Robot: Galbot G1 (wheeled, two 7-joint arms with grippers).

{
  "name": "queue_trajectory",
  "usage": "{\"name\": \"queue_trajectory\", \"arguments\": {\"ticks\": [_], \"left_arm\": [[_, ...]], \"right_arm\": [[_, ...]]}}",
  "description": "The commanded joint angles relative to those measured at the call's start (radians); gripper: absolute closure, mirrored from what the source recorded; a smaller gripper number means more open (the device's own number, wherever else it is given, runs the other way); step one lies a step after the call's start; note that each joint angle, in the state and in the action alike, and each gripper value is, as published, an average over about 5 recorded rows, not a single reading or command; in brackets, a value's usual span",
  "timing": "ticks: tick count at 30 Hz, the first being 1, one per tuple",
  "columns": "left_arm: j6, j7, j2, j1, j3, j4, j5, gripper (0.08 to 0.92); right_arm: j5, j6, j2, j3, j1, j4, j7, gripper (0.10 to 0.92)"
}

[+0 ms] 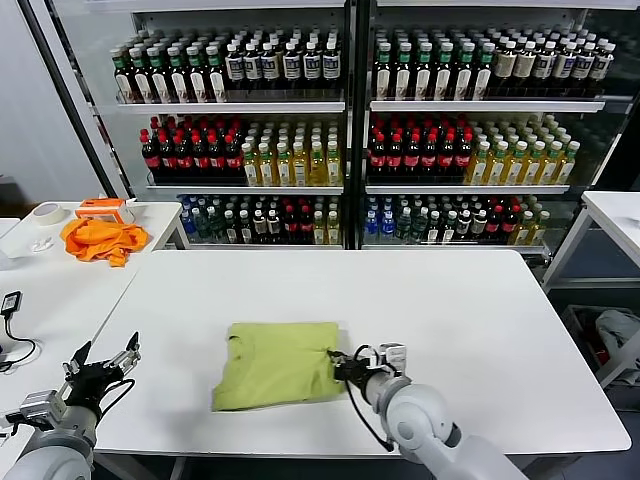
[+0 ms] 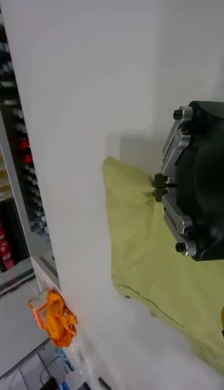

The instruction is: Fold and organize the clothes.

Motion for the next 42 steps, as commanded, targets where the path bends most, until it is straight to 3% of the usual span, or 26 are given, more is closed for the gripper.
{"name": "queue_trajectory", "arguments": {"ticks": [1,12,24,36,42], "left_arm": [[-0.033,0.045,0.002,-0.002,0.016,-0.005,0.066,0.177],[-0.146,0.142,0.02,0.001,0.062,0.003,0.251,0.177],[-0.24,0.191,0.03,0.009,0.104,-0.011,0.351,0.177],[-0.247,0.211,0.066,-0.058,0.144,-0.007,0.387,0.177],[-0.187,0.211,0.073,-0.111,0.165,-0.032,0.332,0.177]], "right_arm": [[-0.139,0.004,-0.072,0.202,-0.088,0.006,-0.107,0.92],[-0.229,0.005,-0.047,0.251,-0.173,0.009,-0.131,0.92],[-0.374,0.085,-0.017,0.284,-0.208,0.04,-0.169,0.903],[-0.439,0.009,-0.079,0.493,-0.272,0.198,-0.167,0.578],[-0.644,0.139,-0.062,0.483,-0.249,0.151,-0.243,0.404]]}}
